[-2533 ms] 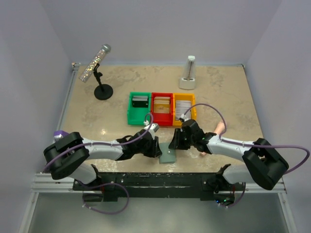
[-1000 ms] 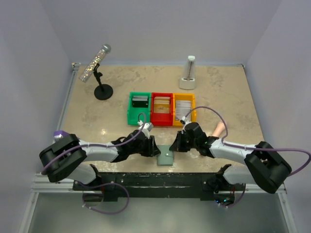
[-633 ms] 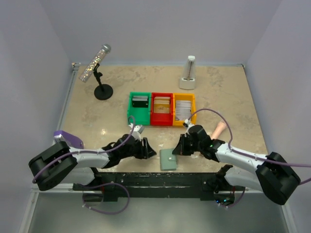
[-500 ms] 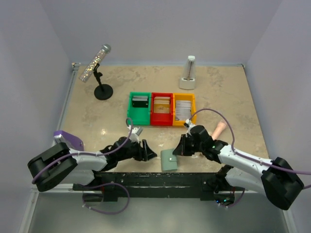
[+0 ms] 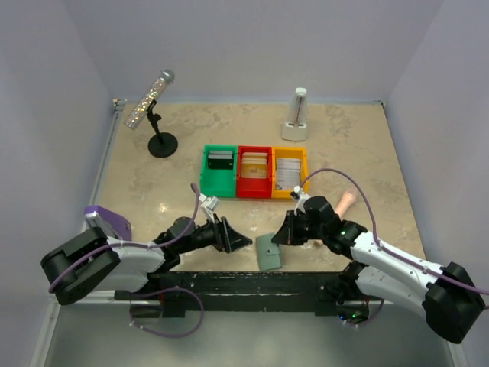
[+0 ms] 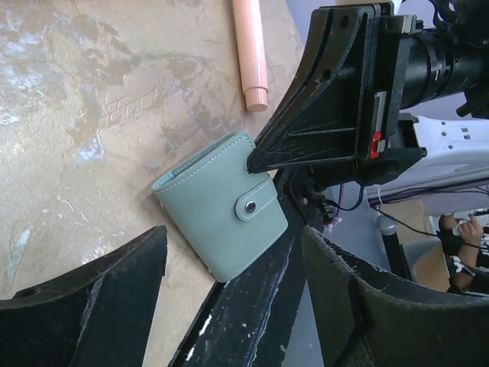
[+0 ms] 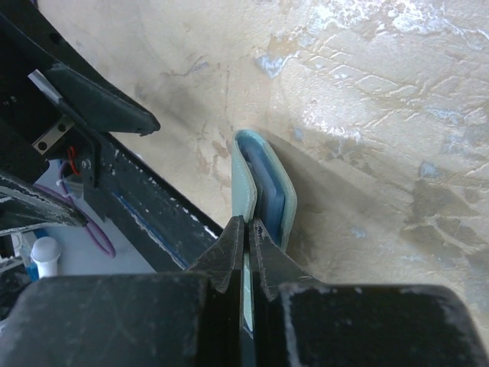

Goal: Take the credit cards out of the card holder
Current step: Pick up the card holder from the center of the board.

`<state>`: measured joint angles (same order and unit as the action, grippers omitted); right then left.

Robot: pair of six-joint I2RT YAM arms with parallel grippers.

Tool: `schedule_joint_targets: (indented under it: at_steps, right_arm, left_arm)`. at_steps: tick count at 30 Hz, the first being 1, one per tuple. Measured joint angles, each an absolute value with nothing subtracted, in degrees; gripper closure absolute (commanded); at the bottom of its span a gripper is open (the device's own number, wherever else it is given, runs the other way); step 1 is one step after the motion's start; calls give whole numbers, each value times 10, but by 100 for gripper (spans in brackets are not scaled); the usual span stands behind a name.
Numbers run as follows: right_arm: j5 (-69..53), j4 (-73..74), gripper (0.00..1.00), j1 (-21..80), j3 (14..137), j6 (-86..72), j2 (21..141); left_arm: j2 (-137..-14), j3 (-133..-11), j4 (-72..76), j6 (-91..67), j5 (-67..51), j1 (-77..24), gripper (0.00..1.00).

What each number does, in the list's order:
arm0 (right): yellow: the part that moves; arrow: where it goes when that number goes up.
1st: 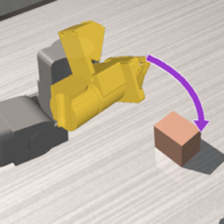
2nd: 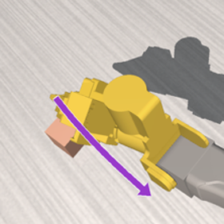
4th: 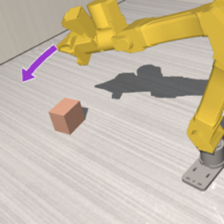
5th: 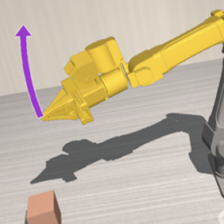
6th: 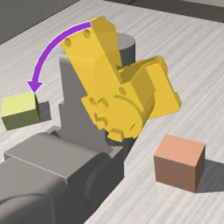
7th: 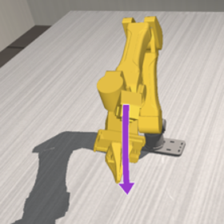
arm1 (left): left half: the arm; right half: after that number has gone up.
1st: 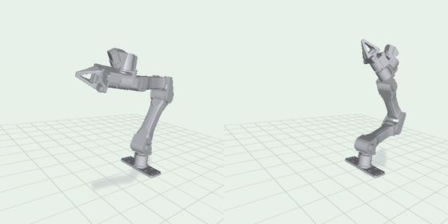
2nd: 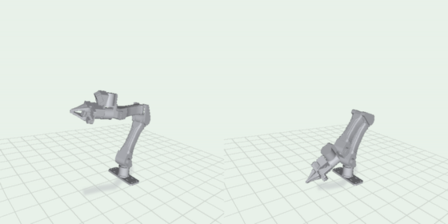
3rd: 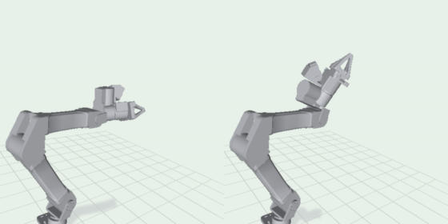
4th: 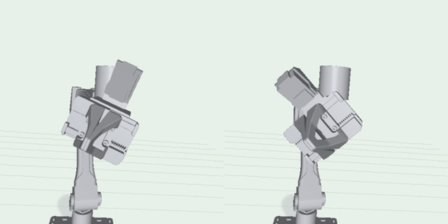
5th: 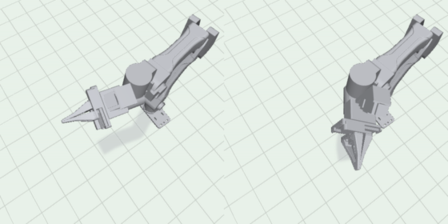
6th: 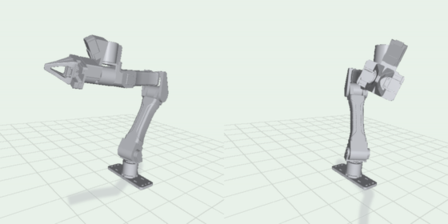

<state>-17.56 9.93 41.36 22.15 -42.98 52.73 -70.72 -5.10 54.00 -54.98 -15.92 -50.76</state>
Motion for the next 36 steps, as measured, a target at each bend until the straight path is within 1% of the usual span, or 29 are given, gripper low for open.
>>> schedule_joint_targets:
  at_steps: [7,13,23,28,36]
  right_arm:
    - [-177,110,100,414,237,-428,521]
    - [-177,141,100,414,270,-420,503]
    - [-192,179,100,414,315,-413,479]
    - [-223,185,100,413,333,-421,476]
    - [-255,184,100,414,366,-431,475]
  left_arm:
    - [-753,-50,589,-555,-182,-502,28]
    - [-780,-40,630,-569,-187,-492,28]
    - [-761,-32,678,-571,-175,-491,24]
    - [-752,-31,714,-568,-177,-491,24]
    - [-749,-31,721,-562,-179,-491,24]
